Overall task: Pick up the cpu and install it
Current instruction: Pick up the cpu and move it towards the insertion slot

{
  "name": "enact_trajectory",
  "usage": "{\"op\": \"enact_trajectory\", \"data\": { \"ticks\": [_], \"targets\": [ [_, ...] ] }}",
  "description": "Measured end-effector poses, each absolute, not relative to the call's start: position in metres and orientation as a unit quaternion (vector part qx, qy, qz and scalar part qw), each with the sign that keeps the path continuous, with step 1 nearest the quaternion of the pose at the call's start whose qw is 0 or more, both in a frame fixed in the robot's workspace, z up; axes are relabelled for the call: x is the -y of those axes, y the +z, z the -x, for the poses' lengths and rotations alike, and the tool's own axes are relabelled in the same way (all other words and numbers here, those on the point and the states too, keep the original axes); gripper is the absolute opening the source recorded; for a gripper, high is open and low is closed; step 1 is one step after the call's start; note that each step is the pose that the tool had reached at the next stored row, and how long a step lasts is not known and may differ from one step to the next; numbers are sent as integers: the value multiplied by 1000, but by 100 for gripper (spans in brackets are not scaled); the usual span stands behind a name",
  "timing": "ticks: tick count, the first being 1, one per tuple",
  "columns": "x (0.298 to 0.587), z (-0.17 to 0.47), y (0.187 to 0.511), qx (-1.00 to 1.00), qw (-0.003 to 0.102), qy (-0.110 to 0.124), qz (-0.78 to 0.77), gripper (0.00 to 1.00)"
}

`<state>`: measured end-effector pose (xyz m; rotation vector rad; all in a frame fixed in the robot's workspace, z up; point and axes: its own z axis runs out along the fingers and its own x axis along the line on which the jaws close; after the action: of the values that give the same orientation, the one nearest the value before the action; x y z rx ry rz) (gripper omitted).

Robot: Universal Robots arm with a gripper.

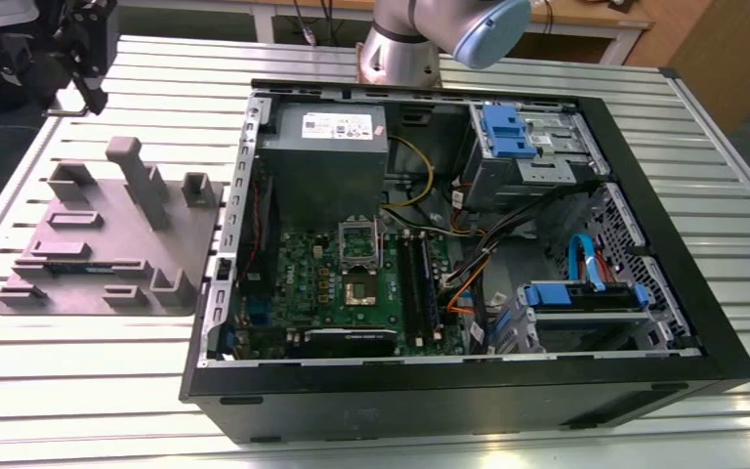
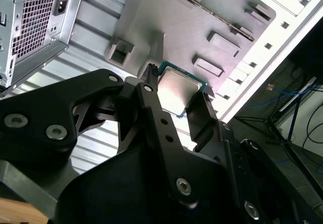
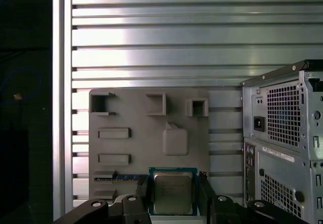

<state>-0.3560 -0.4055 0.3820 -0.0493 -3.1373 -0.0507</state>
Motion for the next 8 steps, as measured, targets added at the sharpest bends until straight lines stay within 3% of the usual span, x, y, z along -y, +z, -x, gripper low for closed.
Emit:
{"op": "enact_trajectory", "data": {
  "ticks": [8],
  "targets": [
    [406,353,382,1000,2,-16,16,47]
  ]
}}
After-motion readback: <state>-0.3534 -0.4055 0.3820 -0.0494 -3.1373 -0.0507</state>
